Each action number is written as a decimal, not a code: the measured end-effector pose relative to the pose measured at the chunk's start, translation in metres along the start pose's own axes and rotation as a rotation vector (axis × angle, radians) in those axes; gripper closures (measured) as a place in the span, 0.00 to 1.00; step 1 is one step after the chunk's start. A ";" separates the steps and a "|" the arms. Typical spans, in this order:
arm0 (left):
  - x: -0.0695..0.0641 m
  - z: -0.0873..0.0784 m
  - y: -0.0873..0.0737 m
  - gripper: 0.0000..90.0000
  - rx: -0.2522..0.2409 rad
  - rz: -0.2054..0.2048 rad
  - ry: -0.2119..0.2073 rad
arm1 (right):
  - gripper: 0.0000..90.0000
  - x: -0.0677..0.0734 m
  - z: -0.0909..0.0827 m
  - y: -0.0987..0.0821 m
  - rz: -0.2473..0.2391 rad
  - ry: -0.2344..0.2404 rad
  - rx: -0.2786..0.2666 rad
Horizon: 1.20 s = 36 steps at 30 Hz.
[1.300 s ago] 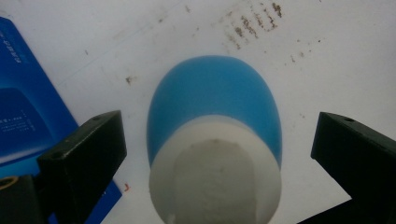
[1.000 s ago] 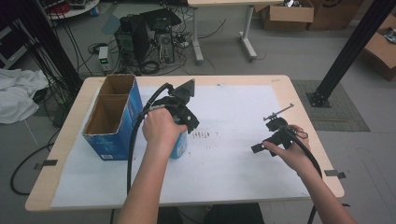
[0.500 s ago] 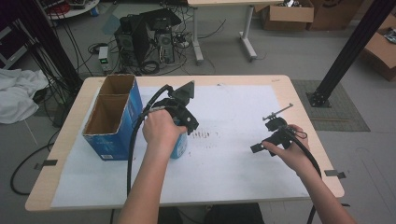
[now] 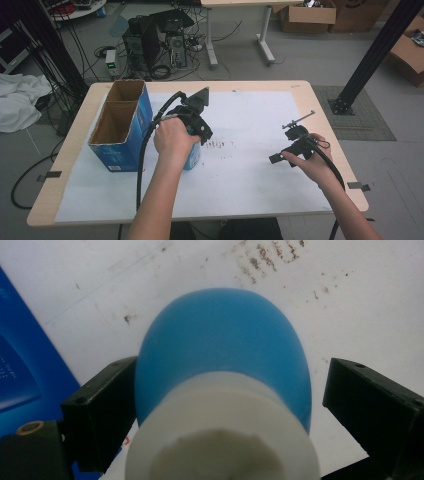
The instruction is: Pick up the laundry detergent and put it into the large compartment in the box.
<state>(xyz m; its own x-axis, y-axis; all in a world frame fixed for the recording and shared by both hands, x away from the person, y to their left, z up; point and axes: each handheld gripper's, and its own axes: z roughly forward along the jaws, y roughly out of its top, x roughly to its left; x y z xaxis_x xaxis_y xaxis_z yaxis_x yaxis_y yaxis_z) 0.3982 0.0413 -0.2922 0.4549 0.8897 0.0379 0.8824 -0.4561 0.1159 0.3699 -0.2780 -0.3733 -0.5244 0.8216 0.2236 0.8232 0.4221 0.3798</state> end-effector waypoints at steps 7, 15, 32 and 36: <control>0.000 0.000 0.001 0.17 -0.002 -0.005 -0.007 | 0.21 0.000 0.001 -0.001 0.001 0.003 -0.001; 0.001 -0.001 0.000 0.18 -0.008 -0.018 -0.006 | 0.21 -0.001 0.001 -0.002 0.001 0.004 -0.005; 0.004 0.000 -0.001 0.32 0.008 -0.036 -0.030 | 0.22 0.004 0.003 -0.001 -0.012 0.010 -0.003; 0.006 -0.001 -0.001 0.35 0.012 -0.039 -0.028 | 0.22 0.004 0.003 -0.001 -0.011 0.010 -0.005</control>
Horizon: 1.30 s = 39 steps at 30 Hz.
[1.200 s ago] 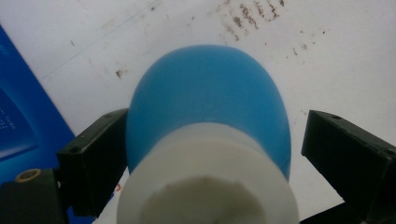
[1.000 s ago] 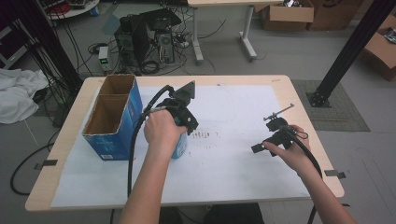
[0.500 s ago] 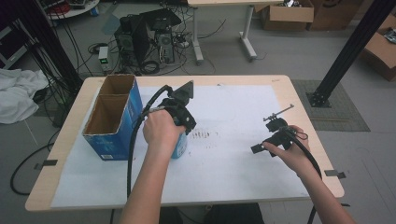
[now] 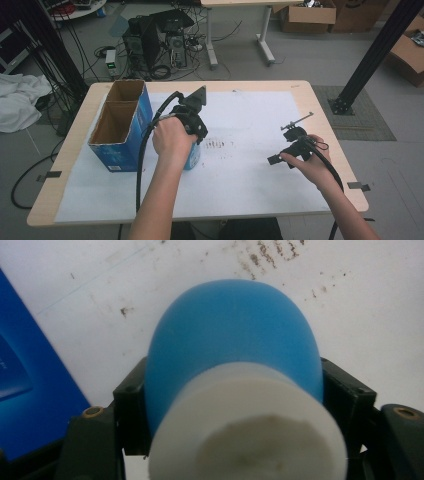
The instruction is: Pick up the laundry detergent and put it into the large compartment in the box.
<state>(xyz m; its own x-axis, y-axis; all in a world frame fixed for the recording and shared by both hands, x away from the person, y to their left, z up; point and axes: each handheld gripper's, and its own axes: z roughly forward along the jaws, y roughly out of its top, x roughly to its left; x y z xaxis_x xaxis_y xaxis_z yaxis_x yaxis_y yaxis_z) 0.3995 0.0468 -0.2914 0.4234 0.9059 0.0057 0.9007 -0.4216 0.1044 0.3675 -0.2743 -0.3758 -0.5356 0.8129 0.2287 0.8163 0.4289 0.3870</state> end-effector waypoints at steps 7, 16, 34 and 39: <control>0.002 -0.001 0.000 0.40 -0.001 -0.016 -0.004 | 0.22 -0.001 0.000 -0.001 0.005 0.002 -0.002; 0.002 -0.001 0.000 0.41 -0.004 -0.017 0.005 | 0.22 -0.001 0.001 -0.001 0.004 0.001 -0.002; 0.003 -0.005 0.003 0.42 0.031 -0.016 0.002 | 0.23 0.001 -0.002 -0.001 0.004 0.004 -0.004; 0.005 -0.023 0.004 0.42 0.045 -0.016 -0.011 | 0.23 0.001 -0.004 0.000 0.004 0.007 -0.013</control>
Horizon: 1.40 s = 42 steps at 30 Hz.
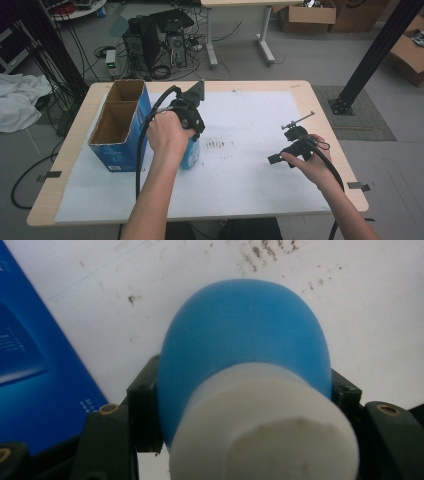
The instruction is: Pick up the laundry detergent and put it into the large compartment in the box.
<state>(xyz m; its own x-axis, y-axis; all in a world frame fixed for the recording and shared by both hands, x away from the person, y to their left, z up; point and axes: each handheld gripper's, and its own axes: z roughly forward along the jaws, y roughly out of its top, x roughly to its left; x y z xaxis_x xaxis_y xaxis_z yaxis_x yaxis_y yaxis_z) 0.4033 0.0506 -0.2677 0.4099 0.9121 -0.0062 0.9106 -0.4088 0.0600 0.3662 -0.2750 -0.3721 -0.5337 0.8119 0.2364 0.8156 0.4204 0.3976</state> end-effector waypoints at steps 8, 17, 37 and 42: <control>0.012 -0.054 -0.004 0.42 -0.037 -0.024 0.010 | 0.23 0.002 -0.003 0.002 -0.003 -0.002 0.001; 0.040 -0.122 -0.017 0.42 -0.088 -0.083 0.032 | 0.23 0.002 -0.005 0.004 -0.011 -0.004 -0.005; 0.140 -0.179 -0.059 0.42 -0.132 -0.308 0.087 | 0.23 0.000 -0.008 0.008 0.001 -0.019 -0.003; 0.150 -0.170 -0.061 0.42 -0.115 -0.326 0.104 | 0.23 -0.002 -0.008 0.007 0.005 -0.025 0.000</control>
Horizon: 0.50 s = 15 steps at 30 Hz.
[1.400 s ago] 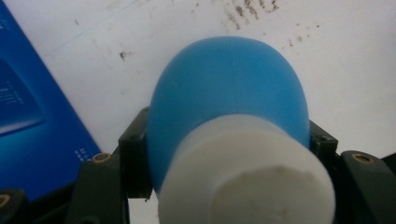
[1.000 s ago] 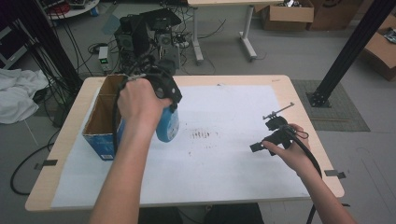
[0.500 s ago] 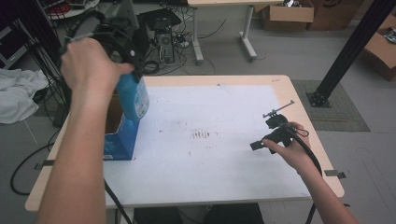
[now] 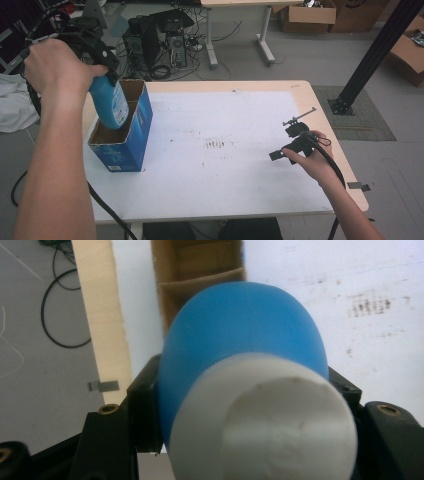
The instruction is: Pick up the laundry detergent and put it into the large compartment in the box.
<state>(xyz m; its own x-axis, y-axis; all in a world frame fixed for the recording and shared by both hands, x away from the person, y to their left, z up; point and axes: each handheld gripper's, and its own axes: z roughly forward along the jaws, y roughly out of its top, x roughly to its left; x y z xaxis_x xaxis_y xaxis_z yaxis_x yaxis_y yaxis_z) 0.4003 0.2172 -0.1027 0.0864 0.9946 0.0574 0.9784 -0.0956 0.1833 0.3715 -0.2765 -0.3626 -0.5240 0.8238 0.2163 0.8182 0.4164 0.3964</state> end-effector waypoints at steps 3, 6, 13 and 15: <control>0.005 0.010 0.000 0.42 0.009 -0.011 0.003 | 0.23 0.000 0.000 0.000 -0.003 -0.002 0.000; 0.009 0.022 0.000 0.42 0.018 -0.015 -0.003 | 0.23 0.001 0.000 0.000 -0.001 -0.001 -0.001; 0.014 0.055 0.000 0.42 0.051 -0.023 -0.023 | 0.23 0.002 0.004 0.000 -0.011 0.001 0.003; 0.015 0.066 -0.001 0.42 0.062 -0.028 -0.028 | 0.23 0.003 0.005 0.000 -0.008 0.001 0.004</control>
<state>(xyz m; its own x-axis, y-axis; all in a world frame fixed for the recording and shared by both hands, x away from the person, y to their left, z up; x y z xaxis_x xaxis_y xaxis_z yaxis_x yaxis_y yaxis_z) 0.4132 0.2346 -0.1665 0.0629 0.9977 0.0255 0.9902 -0.0655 0.1230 0.3712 -0.2719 -0.3666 -0.5307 0.8201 0.2142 0.8149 0.4243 0.3948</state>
